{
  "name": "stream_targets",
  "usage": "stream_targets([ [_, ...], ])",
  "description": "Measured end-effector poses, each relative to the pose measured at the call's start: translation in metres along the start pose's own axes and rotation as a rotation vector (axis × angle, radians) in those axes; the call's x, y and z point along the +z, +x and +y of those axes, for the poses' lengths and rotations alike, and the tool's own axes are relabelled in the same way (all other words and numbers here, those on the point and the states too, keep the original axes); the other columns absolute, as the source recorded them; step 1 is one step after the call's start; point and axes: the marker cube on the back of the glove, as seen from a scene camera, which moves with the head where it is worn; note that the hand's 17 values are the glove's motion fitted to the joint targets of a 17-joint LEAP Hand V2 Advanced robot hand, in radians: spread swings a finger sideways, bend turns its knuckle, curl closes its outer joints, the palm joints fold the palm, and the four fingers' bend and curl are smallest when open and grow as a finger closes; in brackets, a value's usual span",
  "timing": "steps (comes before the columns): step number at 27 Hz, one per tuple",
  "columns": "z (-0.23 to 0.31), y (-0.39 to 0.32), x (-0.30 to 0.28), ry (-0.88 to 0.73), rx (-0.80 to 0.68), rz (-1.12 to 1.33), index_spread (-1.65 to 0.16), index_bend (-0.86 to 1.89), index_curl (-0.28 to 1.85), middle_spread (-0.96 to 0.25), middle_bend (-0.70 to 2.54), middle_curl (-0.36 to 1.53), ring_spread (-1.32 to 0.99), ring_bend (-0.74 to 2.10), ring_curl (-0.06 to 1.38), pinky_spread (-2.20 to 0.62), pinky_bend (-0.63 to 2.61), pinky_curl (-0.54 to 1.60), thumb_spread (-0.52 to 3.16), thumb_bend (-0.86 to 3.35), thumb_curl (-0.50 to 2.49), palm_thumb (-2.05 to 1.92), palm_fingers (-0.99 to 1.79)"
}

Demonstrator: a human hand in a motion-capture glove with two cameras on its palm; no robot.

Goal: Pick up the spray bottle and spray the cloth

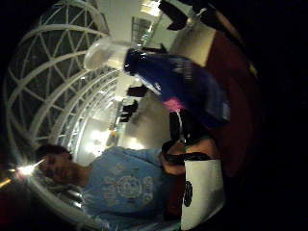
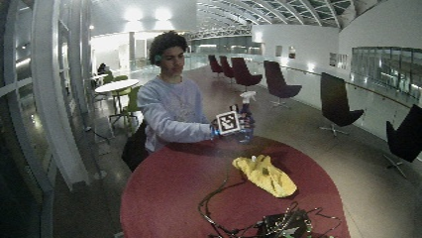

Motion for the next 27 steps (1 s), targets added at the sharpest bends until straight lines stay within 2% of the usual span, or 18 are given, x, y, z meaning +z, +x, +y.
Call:
stream_targets([
  [11, 0.117, 0.093, -0.107, 0.063, 0.261, 0.416, -0.34, 0.13, 0.23, 0.00, 0.20, 0.40, 0.03, 0.41, 0.35, 0.26, 0.32, 0.36, 0.99, -0.03, 0.56, 0.79, 0.63],
  [17, 0.172, 0.123, -0.131, 0.044, 0.328, 0.549, -0.34, 0.14, 0.24, 0.00, 0.20, 0.40, 0.03, 0.39, 0.34, 0.26, 0.30, 0.36, 1.01, -0.02, 0.54, 0.80, 0.65],
  [27, 0.194, 0.130, -0.138, 0.030, 0.344, 0.604, -0.34, 0.14, 0.26, -0.01, 0.20, 0.40, 0.03, 0.36, 0.34, 0.26, 0.27, 0.35, 1.03, -0.02, 0.52, 0.81, 0.66],
])
